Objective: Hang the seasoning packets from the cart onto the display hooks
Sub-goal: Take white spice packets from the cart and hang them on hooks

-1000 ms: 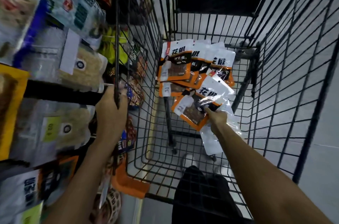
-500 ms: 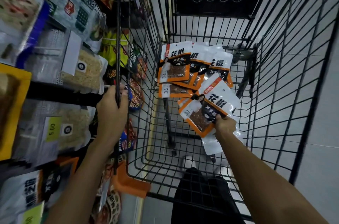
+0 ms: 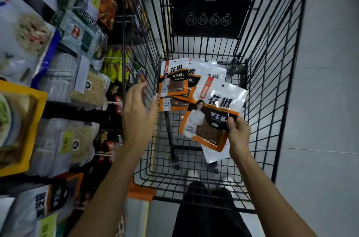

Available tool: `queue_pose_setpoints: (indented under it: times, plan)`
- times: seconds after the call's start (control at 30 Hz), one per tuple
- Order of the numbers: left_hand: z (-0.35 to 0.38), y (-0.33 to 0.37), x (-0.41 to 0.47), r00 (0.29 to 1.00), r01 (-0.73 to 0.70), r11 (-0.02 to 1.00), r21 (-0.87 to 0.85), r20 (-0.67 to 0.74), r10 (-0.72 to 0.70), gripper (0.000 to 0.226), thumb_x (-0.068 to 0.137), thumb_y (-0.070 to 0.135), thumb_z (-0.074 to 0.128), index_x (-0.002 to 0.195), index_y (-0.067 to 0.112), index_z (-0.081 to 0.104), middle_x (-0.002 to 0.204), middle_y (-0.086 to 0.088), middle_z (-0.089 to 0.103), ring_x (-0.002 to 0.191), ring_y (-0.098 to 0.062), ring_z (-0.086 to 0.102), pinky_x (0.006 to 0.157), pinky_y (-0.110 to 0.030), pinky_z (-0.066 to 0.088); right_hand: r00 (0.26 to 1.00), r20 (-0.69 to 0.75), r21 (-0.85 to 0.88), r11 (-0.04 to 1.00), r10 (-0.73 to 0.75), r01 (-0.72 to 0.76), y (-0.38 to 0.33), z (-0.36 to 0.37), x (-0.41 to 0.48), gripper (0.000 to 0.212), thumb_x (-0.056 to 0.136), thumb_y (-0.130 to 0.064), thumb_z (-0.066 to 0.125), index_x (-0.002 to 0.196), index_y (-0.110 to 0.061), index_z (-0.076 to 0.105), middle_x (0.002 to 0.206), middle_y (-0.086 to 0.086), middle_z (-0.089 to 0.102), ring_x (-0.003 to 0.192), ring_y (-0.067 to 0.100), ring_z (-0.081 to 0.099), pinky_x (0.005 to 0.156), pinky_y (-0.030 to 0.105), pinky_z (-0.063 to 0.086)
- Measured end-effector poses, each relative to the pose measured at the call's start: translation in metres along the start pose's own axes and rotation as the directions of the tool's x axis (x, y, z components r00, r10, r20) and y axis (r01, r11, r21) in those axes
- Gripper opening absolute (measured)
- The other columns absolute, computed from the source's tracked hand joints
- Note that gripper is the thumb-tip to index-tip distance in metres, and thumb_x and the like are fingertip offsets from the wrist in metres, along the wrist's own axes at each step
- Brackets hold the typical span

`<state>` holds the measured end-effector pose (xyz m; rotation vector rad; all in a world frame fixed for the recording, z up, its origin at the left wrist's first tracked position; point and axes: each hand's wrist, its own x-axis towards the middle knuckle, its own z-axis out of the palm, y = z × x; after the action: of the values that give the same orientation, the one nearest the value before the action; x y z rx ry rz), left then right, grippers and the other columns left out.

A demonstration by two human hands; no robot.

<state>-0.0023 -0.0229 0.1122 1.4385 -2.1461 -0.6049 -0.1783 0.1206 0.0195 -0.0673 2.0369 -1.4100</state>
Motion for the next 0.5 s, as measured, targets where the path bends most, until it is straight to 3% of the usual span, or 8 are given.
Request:
queue_pose_setpoints:
  times: [0.07,0.13,0.17,0.23,0.33,0.4,0.43,0.5]
  plan:
    - [0.017,0.009,0.004,0.933,0.247,0.942,-0.226,0.319,-0.168,0.048,0.087,0.033,0.066,0.129,0.014,0.050,0.120,0.003,0.059,0.107,-0.007,0.056,0.089,-0.022,0.044,0.987,0.155,0.093,0.993,0.051,-0.066,-0.012,0.006,-0.011,0.020,0.100,-0.005,0.043,0.104,0.005,0.061,0.092,0.013,0.064,0.085,0.021,0.062,0.071,0.027,0.053]
    - [0.031,0.007,0.005,0.746,0.561,0.732,-0.387,0.620,-0.244,0.046,0.074,0.041,0.073,0.112,0.018,0.061,0.110,0.002,0.069,0.092,-0.004,0.067,0.072,-0.017,0.052,0.944,0.317,0.193,0.968,0.094,-0.161,-0.016,0.016,-0.019,0.022,0.101,-0.005,0.042,0.108,0.003,0.061,0.094,0.012,0.068,0.086,0.020,0.066,0.070,0.026,0.056]
    - [0.037,-0.001,0.005,0.671,0.658,0.639,-0.399,0.697,-0.255,0.046,0.067,0.043,0.075,0.104,0.019,0.065,0.101,-0.001,0.072,0.084,-0.006,0.070,0.064,-0.016,0.053,0.917,0.384,0.233,0.949,0.109,-0.211,-0.016,0.020,-0.020,0.022,0.101,-0.006,0.042,0.109,0.002,0.061,0.092,0.010,0.071,0.085,0.019,0.069,0.067,0.026,0.056]
    - [0.045,-0.020,0.006,0.589,0.742,0.568,-0.355,0.751,-0.300,0.049,0.058,0.038,0.079,0.098,0.013,0.066,0.089,-0.001,0.074,0.080,-0.013,0.072,0.061,-0.019,0.054,0.874,0.468,0.263,0.923,0.133,-0.281,-0.012,0.029,-0.017,0.021,0.101,-0.009,0.044,0.109,-0.001,0.062,0.092,0.007,0.073,0.084,0.017,0.070,0.066,0.025,0.055]
    - [0.058,-0.044,0.005,0.541,0.799,0.507,-0.324,0.756,-0.370,0.050,0.059,0.025,0.081,0.102,0.004,0.065,0.094,-0.009,0.074,0.086,-0.022,0.071,0.065,-0.025,0.056,0.857,0.487,0.188,0.938,0.168,-0.291,0.007,0.035,0.000,0.023,0.100,-0.019,0.049,0.103,-0.002,0.064,0.087,0.007,0.067,0.076,0.016,0.064,0.063,0.022,0.048]
    - [0.065,-0.052,0.006,0.555,0.797,0.512,-0.320,0.723,-0.411,0.043,0.063,0.022,0.079,0.100,0.005,0.066,0.093,-0.007,0.074,0.085,-0.020,0.071,0.068,-0.026,0.056,0.911,0.331,0.070,0.957,0.244,-0.282,0.029,0.037,0.019,0.025,0.098,-0.024,0.053,0.099,-0.002,0.064,0.087,0.011,0.062,0.076,0.019,0.059,0.064,0.027,0.047]
    - [0.068,-0.054,0.007,0.578,0.780,0.539,-0.317,0.694,-0.429,0.036,0.065,0.022,0.079,0.096,0.008,0.067,0.089,-0.003,0.075,0.082,-0.015,0.071,0.067,-0.024,0.055,0.937,0.200,-0.008,0.957,0.287,-0.291,0.044,0.037,0.029,0.027,0.097,-0.025,0.056,0.103,0.001,0.064,0.093,0.014,0.064,0.083,0.024,0.060,0.070,0.035,0.048]
    - [0.075,-0.059,0.008,0.625,0.746,0.605,-0.280,0.607,-0.491,0.020,0.071,0.023,0.080,0.083,0.015,0.066,0.080,0.004,0.071,0.076,-0.010,0.066,0.066,-0.021,0.050,0.933,-0.006,-0.137,0.924,0.360,-0.357,0.070,0.033,0.049,0.039,0.094,-0.023,0.061,0.116,0.009,0.058,0.110,0.021,0.065,0.100,0.033,0.061,0.081,0.039,0.047]
